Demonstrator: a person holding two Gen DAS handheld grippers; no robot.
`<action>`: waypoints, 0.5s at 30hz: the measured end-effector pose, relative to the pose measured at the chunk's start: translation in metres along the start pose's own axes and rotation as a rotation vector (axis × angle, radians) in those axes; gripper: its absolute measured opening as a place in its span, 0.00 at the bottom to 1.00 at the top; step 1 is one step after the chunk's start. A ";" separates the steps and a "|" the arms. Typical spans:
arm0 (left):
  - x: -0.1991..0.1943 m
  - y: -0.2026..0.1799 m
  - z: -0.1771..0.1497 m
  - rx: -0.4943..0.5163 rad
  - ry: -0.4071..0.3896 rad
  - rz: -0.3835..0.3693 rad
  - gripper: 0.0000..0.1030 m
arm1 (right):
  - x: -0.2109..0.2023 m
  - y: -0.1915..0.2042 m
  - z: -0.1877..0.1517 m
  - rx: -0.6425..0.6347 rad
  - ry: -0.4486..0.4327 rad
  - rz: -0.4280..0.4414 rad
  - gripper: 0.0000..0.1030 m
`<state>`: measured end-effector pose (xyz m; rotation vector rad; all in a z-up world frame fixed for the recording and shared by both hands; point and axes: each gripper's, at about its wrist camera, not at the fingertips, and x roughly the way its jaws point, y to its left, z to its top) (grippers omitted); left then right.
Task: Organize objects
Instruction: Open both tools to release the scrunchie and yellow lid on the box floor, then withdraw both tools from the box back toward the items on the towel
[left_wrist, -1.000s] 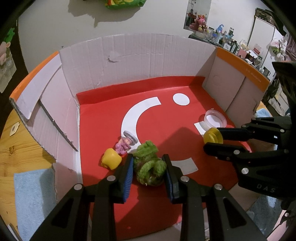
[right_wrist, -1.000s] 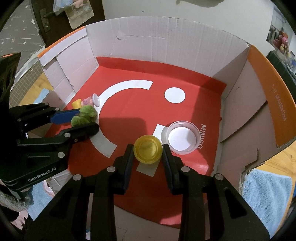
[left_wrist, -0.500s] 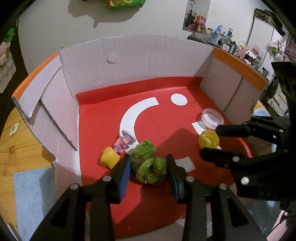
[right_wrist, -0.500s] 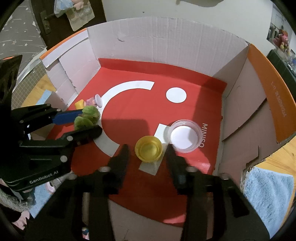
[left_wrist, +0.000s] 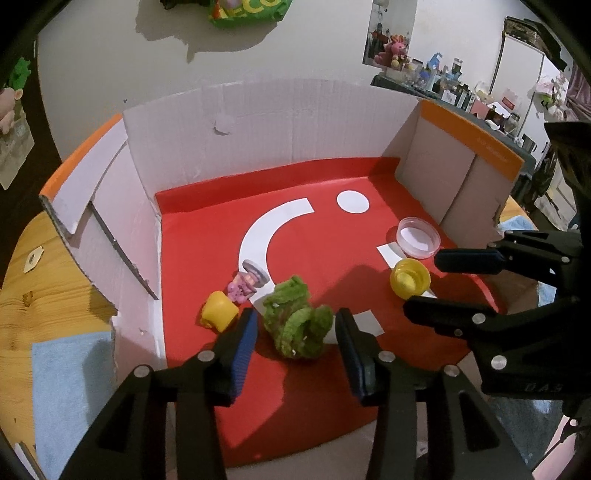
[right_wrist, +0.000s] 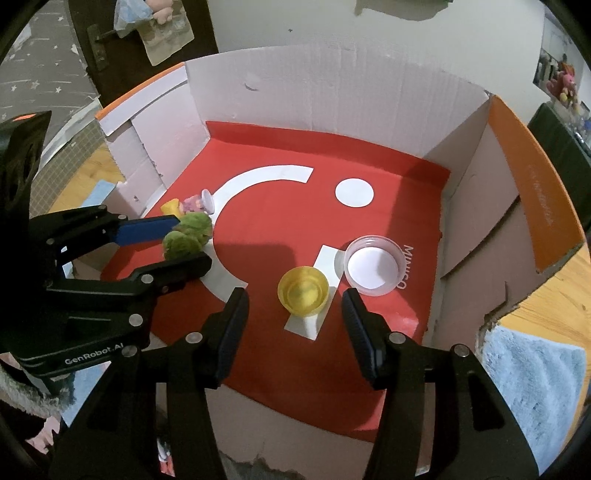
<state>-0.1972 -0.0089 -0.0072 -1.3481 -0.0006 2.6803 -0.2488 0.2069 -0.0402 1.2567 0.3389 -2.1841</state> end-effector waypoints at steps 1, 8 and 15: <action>0.000 -0.001 0.000 0.002 -0.001 0.000 0.45 | -0.001 -0.003 0.000 0.001 -0.002 0.001 0.50; -0.007 -0.003 -0.003 0.003 -0.017 0.004 0.52 | -0.008 -0.005 -0.005 0.004 -0.018 0.008 0.57; -0.018 -0.005 -0.006 0.005 -0.039 0.009 0.55 | -0.019 -0.004 -0.012 0.005 -0.040 0.016 0.58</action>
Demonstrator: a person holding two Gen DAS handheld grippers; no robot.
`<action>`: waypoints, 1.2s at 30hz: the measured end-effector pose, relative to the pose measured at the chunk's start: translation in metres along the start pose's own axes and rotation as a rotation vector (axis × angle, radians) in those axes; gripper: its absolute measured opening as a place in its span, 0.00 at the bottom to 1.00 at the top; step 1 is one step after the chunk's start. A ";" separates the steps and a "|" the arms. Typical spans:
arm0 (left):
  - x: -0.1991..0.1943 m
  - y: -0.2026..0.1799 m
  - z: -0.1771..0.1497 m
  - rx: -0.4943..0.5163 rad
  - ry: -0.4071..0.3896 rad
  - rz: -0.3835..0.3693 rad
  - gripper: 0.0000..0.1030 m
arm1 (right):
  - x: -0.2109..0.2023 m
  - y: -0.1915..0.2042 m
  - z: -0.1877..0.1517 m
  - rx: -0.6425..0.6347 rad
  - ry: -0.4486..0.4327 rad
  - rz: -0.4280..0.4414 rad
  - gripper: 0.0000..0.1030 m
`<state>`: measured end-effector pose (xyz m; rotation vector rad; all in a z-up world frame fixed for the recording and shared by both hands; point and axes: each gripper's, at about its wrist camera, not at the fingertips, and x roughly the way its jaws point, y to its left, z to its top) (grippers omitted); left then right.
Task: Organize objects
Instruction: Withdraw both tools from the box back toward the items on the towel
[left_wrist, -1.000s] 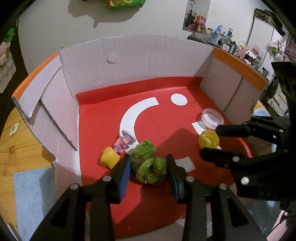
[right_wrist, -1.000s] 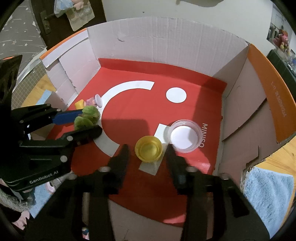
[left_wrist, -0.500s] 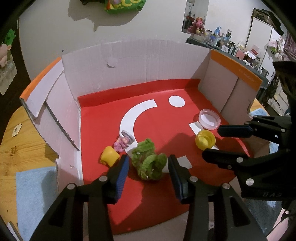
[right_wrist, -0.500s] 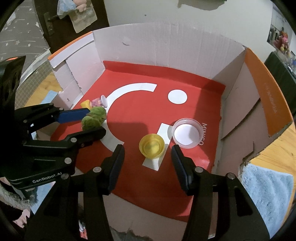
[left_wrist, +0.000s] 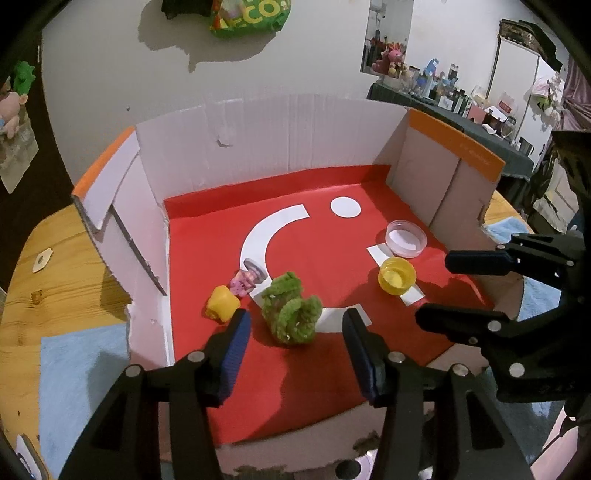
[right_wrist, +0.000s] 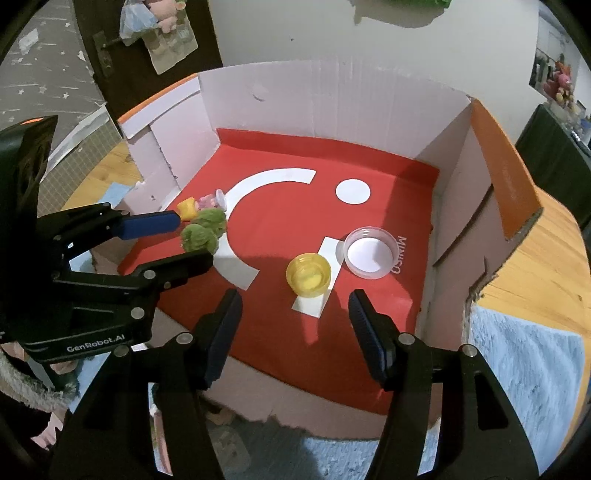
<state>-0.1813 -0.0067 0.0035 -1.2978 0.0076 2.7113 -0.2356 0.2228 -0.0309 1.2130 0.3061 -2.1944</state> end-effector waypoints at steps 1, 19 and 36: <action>-0.002 -0.001 -0.001 -0.001 -0.006 0.003 0.58 | -0.002 0.001 -0.001 -0.002 -0.005 0.000 0.62; -0.040 -0.009 -0.017 -0.008 -0.082 0.024 0.77 | -0.039 0.014 -0.022 0.003 -0.090 0.029 0.71; -0.063 -0.013 -0.045 -0.044 -0.118 0.026 0.91 | -0.071 0.024 -0.058 0.019 -0.184 0.009 0.83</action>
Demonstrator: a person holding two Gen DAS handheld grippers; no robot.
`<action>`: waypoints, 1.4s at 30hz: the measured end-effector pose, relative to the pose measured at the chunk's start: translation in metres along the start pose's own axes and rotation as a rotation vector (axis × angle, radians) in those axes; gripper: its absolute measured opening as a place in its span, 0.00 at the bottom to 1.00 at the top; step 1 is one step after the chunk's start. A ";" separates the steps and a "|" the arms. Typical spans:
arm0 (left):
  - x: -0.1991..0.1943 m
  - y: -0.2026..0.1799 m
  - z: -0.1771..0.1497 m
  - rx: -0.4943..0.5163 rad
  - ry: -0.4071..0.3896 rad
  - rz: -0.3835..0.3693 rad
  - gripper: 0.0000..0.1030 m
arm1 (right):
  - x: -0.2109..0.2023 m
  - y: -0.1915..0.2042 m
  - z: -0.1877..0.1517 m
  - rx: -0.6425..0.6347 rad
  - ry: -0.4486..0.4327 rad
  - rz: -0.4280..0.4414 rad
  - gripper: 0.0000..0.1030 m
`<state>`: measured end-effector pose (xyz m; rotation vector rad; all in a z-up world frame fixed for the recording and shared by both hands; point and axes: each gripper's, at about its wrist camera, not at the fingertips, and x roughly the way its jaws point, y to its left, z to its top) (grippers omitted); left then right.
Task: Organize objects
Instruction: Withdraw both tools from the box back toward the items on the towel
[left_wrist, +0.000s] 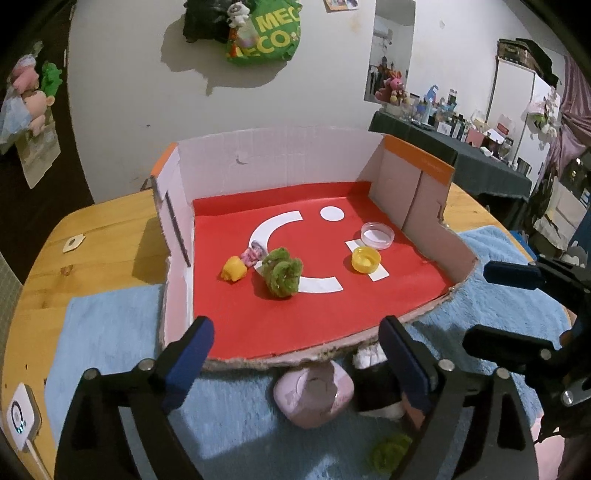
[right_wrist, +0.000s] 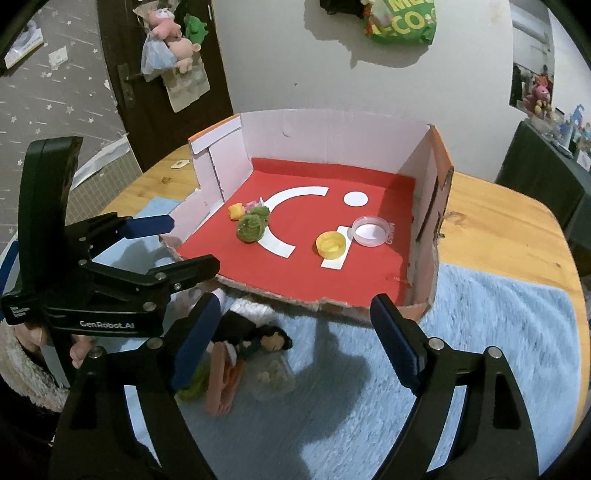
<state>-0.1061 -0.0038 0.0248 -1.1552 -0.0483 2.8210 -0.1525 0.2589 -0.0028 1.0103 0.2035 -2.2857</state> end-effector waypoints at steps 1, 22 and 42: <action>-0.001 0.000 -0.001 -0.004 0.000 -0.003 0.92 | -0.001 0.001 -0.002 0.000 -0.002 -0.003 0.86; -0.020 -0.007 -0.029 -0.015 -0.005 -0.012 1.00 | -0.022 0.019 -0.030 0.028 -0.045 -0.007 0.91; -0.018 -0.018 -0.055 -0.006 0.041 -0.022 1.00 | -0.030 0.016 -0.063 0.069 -0.042 -0.009 0.91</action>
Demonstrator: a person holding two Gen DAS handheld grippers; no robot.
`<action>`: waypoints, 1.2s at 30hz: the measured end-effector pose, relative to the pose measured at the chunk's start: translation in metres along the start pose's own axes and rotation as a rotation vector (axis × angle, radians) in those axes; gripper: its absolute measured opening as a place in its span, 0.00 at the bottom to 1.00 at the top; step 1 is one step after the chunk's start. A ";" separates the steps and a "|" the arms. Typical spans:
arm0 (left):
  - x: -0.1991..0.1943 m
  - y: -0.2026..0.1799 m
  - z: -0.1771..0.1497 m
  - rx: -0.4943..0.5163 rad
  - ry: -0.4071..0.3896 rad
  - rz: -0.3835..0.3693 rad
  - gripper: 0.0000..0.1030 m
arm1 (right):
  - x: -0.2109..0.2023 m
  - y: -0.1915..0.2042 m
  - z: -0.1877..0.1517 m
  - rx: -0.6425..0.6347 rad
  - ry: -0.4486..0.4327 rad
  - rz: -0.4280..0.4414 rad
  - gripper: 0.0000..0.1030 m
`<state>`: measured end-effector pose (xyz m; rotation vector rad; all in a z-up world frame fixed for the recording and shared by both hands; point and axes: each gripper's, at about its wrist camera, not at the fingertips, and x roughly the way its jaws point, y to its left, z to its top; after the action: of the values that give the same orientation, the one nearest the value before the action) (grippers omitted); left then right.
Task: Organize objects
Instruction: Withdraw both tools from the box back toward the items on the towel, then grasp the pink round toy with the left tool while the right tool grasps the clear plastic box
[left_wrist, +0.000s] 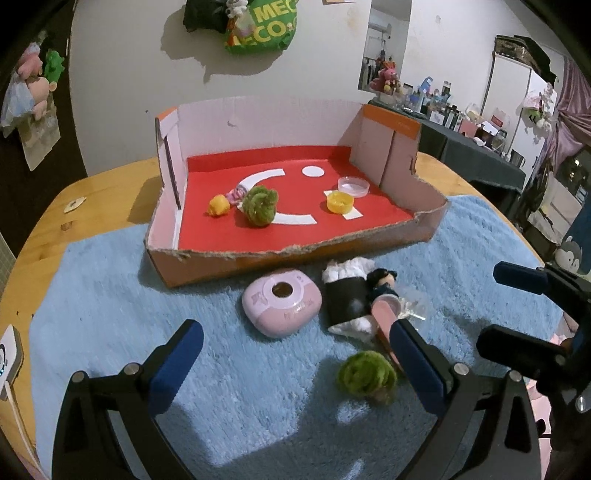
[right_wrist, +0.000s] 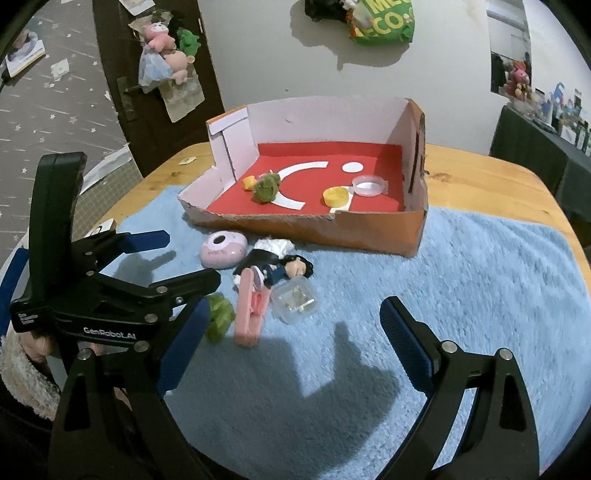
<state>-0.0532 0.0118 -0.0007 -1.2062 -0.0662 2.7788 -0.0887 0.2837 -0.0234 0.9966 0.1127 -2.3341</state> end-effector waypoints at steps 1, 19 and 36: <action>0.001 0.001 -0.001 -0.003 0.002 -0.002 1.00 | 0.000 0.000 -0.001 0.001 0.002 -0.003 0.91; 0.023 0.020 -0.004 -0.027 0.032 0.001 1.00 | 0.026 -0.017 -0.004 -0.012 0.032 -0.077 0.83; 0.039 0.021 0.018 -0.020 0.071 0.007 0.94 | 0.057 -0.005 -0.007 -0.070 0.103 -0.050 0.64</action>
<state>-0.0942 -0.0046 -0.0188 -1.3109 -0.0837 2.7444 -0.1180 0.2619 -0.0680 1.0908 0.2607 -2.3066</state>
